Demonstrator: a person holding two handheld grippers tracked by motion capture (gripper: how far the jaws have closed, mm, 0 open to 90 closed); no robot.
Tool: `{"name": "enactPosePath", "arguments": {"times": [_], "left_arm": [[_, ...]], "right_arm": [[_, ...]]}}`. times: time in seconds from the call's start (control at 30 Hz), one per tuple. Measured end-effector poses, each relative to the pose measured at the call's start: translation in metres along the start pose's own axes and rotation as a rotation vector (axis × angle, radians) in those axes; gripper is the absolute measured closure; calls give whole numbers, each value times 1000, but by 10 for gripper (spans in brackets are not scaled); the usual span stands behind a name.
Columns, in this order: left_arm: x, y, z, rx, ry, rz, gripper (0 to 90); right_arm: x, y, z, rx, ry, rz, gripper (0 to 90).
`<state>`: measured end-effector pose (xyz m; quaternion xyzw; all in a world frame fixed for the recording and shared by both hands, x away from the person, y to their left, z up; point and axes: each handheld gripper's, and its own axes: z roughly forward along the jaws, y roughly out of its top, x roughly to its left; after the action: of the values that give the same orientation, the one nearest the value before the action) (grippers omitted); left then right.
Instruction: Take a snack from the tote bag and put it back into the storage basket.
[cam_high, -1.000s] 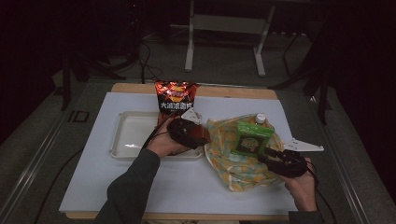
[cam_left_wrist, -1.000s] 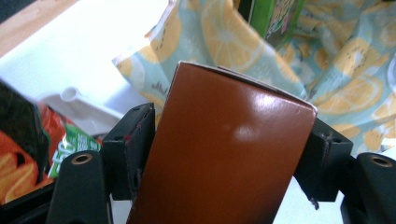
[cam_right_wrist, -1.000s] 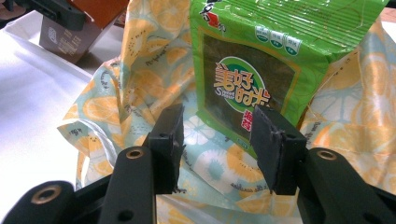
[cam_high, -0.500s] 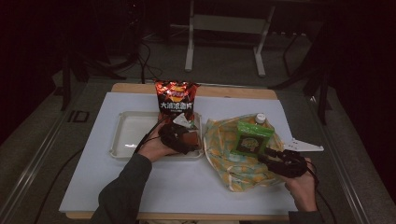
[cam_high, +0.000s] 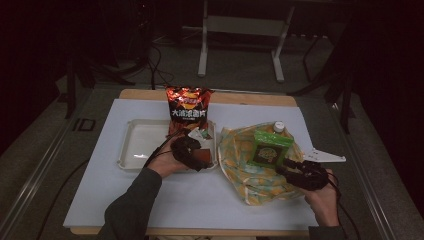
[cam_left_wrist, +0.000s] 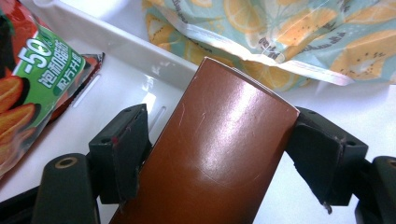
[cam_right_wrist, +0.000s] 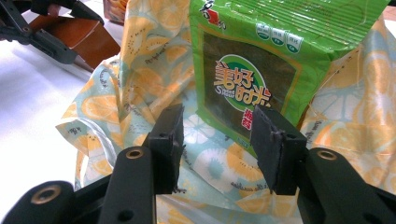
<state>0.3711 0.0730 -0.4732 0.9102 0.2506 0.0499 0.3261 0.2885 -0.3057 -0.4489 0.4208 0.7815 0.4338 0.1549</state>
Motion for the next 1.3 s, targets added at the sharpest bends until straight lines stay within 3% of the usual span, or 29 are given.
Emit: {"name": "enactPosePath", "arguments": {"times": [0.27,0.5,0.63,0.93,1.3], "left_arm": [[0,2,5,6,6,-22,227],[0,3,15,49,17,-32,222],[2,4,13,17,-38,-85,200],[2,5,18,25,-14,-82,207],[5,3,9,-16,-15,-98,279]], "right_arm": [[0,0,0,1,0,2,543],[0,0,0,3,2,2,541],[-1,-1,1,7,0,4,541],[-1,-1,0,6,1,6,540],[-1,-1,1,8,3,5,539]]}}
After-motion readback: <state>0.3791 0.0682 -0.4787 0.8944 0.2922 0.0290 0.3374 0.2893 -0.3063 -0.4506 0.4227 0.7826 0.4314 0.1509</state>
